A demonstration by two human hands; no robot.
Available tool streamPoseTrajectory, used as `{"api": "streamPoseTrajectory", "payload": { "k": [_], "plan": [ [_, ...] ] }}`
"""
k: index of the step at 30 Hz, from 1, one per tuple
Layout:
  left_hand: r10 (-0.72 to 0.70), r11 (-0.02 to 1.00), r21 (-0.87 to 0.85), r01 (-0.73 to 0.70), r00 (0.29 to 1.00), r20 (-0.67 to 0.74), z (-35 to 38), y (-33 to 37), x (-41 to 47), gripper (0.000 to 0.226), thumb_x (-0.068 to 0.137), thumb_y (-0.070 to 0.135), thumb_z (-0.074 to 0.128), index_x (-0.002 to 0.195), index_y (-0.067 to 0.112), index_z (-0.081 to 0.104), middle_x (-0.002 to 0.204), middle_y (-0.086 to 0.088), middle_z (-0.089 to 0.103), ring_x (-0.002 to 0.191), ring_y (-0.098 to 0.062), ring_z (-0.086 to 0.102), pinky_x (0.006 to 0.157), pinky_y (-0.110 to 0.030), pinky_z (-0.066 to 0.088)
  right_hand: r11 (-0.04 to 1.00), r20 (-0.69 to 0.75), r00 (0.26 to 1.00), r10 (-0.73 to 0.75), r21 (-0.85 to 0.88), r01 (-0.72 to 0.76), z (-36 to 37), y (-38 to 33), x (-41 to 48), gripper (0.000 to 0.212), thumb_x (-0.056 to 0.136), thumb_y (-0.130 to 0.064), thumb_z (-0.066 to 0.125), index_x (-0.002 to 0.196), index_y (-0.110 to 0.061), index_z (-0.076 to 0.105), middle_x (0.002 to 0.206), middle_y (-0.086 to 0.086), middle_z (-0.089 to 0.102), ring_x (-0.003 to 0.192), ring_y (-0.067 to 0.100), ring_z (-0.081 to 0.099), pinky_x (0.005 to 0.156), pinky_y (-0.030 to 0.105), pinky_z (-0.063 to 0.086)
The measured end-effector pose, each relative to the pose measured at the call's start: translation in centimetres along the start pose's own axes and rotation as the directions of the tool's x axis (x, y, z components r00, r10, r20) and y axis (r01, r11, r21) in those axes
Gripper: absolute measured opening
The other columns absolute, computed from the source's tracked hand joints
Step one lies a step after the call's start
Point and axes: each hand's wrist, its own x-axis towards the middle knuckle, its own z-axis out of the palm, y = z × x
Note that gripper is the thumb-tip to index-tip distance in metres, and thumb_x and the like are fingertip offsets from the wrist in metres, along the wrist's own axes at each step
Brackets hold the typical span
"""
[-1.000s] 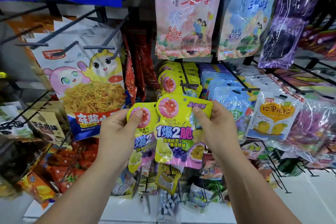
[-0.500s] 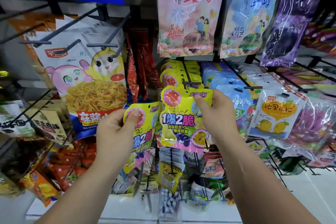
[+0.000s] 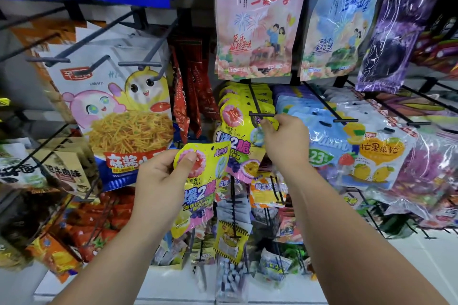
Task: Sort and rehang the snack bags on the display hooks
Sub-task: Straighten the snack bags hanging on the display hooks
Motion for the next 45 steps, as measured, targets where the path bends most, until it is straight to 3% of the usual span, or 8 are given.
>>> {"api": "streamPoseTrajectory", "payload": {
  "k": [3,7,13,20,25,31,38,45],
  "plan": [
    [-0.027,0.997,-0.067,0.030,0.999,0.039,0.1,0.6,0.0,0.025,0.099,0.021,0.063,0.081,0.028,0.079,0.084,-0.007,0.077,0.078,-0.023,0.069,0.081,-0.044,0.056,0.999,-0.034,0.999,0.017,0.031,-0.016,0.2,0.4,0.1,0.019,0.097,-0.031,0.066,0.090,-0.013,0.066,0.056,-0.008,0.042,0.053,0.007,0.043,0.053,0.032,0.028],
    [-0.051,0.980,-0.188,0.070,0.993,0.103,0.5,1.2,0.1,0.026,0.096,0.018,0.063,0.081,0.027,0.082,0.082,-0.003,0.078,0.075,-0.015,0.071,0.073,-0.029,0.058,0.963,-0.041,0.999,0.031,0.267,-0.019,-0.7,0.4,-2.6,0.032,0.098,-0.031,0.066,0.127,-0.017,0.061,0.091,-0.017,0.061,0.082,-0.006,0.060,0.068,0.009,0.043],
    [-0.102,0.949,-0.281,0.145,0.981,0.164,1.7,2.0,0.2,0.018,0.080,0.034,0.067,0.078,0.024,0.082,0.079,-0.005,0.076,0.076,-0.021,0.067,0.081,-0.042,0.057,0.891,-0.044,0.996,-0.075,0.446,0.086,-1.9,0.5,-7.7,0.023,0.098,-0.051,0.053,0.116,-0.040,0.062,0.121,-0.017,0.067,0.105,-0.004,0.062,0.089,0.018,0.048],
    [-0.048,0.969,-0.228,0.091,0.981,0.188,4.0,2.2,1.2,0.020,0.097,0.020,0.063,0.084,0.015,0.078,0.072,0.002,0.072,0.068,-0.010,0.064,0.068,-0.021,0.053,0.749,0.255,0.965,0.065,0.626,-0.216,-2.7,0.7,-6.7,0.031,0.087,-0.031,0.079,0.112,-0.022,0.062,0.085,0.031,0.049,0.072,0.022,0.054,0.070,0.034,0.049],
    [-0.004,0.999,-0.050,0.012,0.989,0.149,5.7,1.9,2.7,0.031,0.101,0.023,0.061,0.074,0.021,0.076,0.075,0.000,0.074,0.071,-0.017,0.066,0.069,-0.029,0.052,0.844,0.096,0.992,0.087,0.522,-0.124,-3.0,1.2,-4.7,0.034,0.086,-0.032,0.081,0.115,-0.025,0.067,0.070,-0.001,0.036,0.060,0.010,0.037,0.060,0.030,0.035],
    [0.021,1.000,-0.001,-0.021,0.994,0.110,7.1,1.1,4.1,0.030,0.102,0.026,0.061,0.080,0.009,0.073,0.080,-0.016,0.071,0.082,-0.040,0.065,0.080,-0.053,0.053,0.898,0.021,0.998,0.064,0.435,-0.067,-2.2,1.4,-3.3,0.026,0.087,-0.037,0.079,0.102,-0.022,0.065,0.069,0.000,0.042,0.060,0.015,0.038,0.059,0.042,0.038],
    [-0.001,1.000,0.000,0.001,0.998,0.069,7.5,0.7,4.0,0.030,0.103,0.023,0.060,0.078,0.015,0.074,0.075,0.002,0.073,0.073,-0.015,0.067,0.077,-0.037,0.054,0.915,0.039,0.999,0.033,0.401,-0.046,-2.2,1.1,-3.3,0.019,0.088,-0.035,0.079,0.087,-0.035,0.060,0.064,-0.006,0.038,0.056,0.010,0.036,0.058,0.037,0.037],
    [0.030,0.999,0.019,-0.032,0.997,0.070,8.0,0.2,4.2,0.031,0.098,0.034,0.061,0.080,0.013,0.072,0.078,-0.012,0.071,0.079,-0.039,0.065,0.078,-0.058,0.056,0.935,0.011,0.999,0.037,0.353,-0.038,-2.6,1.6,-3.1,0.023,0.088,-0.036,0.078,0.105,-0.026,0.067,0.061,-0.007,0.036,0.055,0.010,0.037,0.057,0.032,0.036]
  ]
}}
